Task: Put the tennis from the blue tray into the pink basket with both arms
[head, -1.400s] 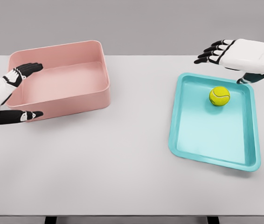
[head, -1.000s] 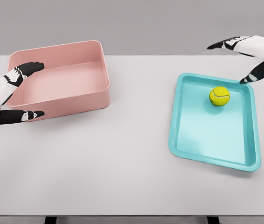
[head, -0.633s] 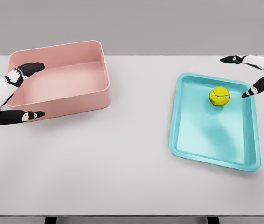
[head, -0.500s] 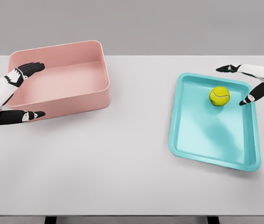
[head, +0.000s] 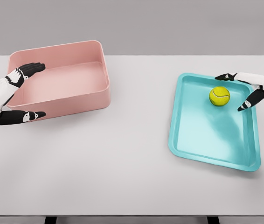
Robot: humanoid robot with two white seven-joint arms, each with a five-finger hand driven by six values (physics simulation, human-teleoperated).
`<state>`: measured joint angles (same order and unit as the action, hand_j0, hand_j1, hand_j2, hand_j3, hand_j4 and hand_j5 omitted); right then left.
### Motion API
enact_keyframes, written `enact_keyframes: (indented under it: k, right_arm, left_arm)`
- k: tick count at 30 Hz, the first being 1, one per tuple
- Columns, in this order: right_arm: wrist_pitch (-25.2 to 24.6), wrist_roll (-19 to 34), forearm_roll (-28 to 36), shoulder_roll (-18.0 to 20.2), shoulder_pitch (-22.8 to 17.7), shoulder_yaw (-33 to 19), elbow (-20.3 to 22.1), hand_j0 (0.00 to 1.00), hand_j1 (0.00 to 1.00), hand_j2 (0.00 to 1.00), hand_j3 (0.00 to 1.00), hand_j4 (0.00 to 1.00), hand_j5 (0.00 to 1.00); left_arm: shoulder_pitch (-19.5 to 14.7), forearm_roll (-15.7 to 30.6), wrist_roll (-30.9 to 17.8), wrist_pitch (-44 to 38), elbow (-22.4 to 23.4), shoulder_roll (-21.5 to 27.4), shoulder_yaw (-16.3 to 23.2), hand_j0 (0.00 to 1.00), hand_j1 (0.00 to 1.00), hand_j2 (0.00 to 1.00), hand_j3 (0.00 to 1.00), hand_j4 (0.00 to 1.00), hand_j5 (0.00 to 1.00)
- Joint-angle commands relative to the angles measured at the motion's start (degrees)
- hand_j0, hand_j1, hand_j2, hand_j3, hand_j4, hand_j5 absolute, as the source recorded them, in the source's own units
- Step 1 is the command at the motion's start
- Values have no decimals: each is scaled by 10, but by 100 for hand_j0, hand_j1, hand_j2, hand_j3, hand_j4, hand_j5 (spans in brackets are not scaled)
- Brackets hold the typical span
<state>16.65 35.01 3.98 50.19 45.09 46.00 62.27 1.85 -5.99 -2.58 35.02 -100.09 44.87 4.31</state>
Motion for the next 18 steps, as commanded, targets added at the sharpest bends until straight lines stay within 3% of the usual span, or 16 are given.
enact_keyframes:
  k: [1, 9, 18]
  right_arm:
    - [0, 0, 1, -2, 1, 0, -10, 100, 100, 100, 100, 100, 100]
    - [17, 0, -16, -32, 10, 0, -51, 100, 100, 100, 100, 100, 100]
    - [21, 0, -16, -39, 11, 14, -47, 100, 100, 100, 100, 100, 100]
  left_arm:
    - [0, 4, 0, 0, 0, 0, 0, 100, 100, 100, 100, 100, 100]
    - [0, 4, 0, 0, 0, 0, 1, 100, 100, 100, 100, 100, 100]
    - [0, 4, 0, 0, -1, 0, 1, 100, 100, 100, 100, 100, 100]
